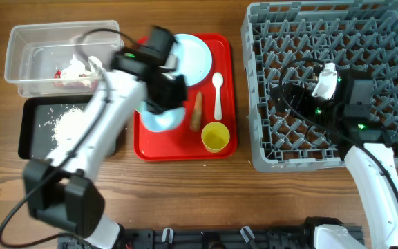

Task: Sort waste into correct bins and load items into the dishwasher rack
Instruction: 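Grasp the blue bowl holding the brown scrap with the left gripper, then tip the blue bowl over the black tray to dump the scrap, then set the blue bowl back on the red tray with the left gripper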

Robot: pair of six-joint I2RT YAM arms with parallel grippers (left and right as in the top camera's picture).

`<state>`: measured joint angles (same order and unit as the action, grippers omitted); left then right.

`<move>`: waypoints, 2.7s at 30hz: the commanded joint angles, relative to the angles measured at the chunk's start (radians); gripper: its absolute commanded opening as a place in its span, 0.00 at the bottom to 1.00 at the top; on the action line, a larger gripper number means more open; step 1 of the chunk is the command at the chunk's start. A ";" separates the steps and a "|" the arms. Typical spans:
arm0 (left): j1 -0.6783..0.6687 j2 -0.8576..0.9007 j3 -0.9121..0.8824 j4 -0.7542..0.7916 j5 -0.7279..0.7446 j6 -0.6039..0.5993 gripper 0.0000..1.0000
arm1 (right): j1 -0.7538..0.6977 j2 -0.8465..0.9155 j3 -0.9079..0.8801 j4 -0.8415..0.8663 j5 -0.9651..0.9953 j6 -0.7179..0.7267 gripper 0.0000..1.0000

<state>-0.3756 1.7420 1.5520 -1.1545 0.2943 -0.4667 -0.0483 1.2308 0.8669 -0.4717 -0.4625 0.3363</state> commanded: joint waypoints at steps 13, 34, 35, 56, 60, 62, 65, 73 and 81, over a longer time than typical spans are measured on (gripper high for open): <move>0.883 0.008 -0.250 -0.135 1.023 1.144 0.04 | 0.005 0.009 0.016 -0.001 0.016 0.007 1.00; 0.956 -0.055 -0.396 -0.092 1.115 0.892 0.04 | 0.005 0.009 0.016 -0.002 0.016 0.008 1.00; 0.890 -0.085 -0.377 -0.090 1.076 0.864 0.04 | 0.005 0.009 0.016 -0.004 0.016 0.008 1.00; -0.207 -0.082 -0.376 0.240 -0.457 -0.010 0.04 | 0.005 0.009 0.016 -0.011 0.017 0.007 1.00; -0.224 -0.028 -0.376 0.242 -0.456 -0.040 0.14 | 0.005 0.009 0.016 -0.012 0.017 0.007 1.00; -0.224 -0.021 -0.376 0.243 -0.456 -0.040 0.25 | 0.005 0.009 0.016 -0.012 0.017 0.007 1.00; -0.224 -0.021 -0.376 0.262 -0.455 -0.040 0.34 | 0.005 0.009 0.016 -0.012 0.017 0.007 1.00; -0.199 -0.021 -0.179 0.357 -0.438 -0.029 0.56 | 0.005 0.009 0.016 -0.013 0.017 0.007 1.00; -0.187 0.117 -0.157 0.554 -0.354 0.175 0.68 | 0.005 0.009 0.016 -0.020 0.017 0.007 0.99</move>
<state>-0.5655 1.7485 1.3937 -0.5968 -0.1043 -0.3923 -0.0483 1.2308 0.8669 -0.4896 -0.4591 0.3367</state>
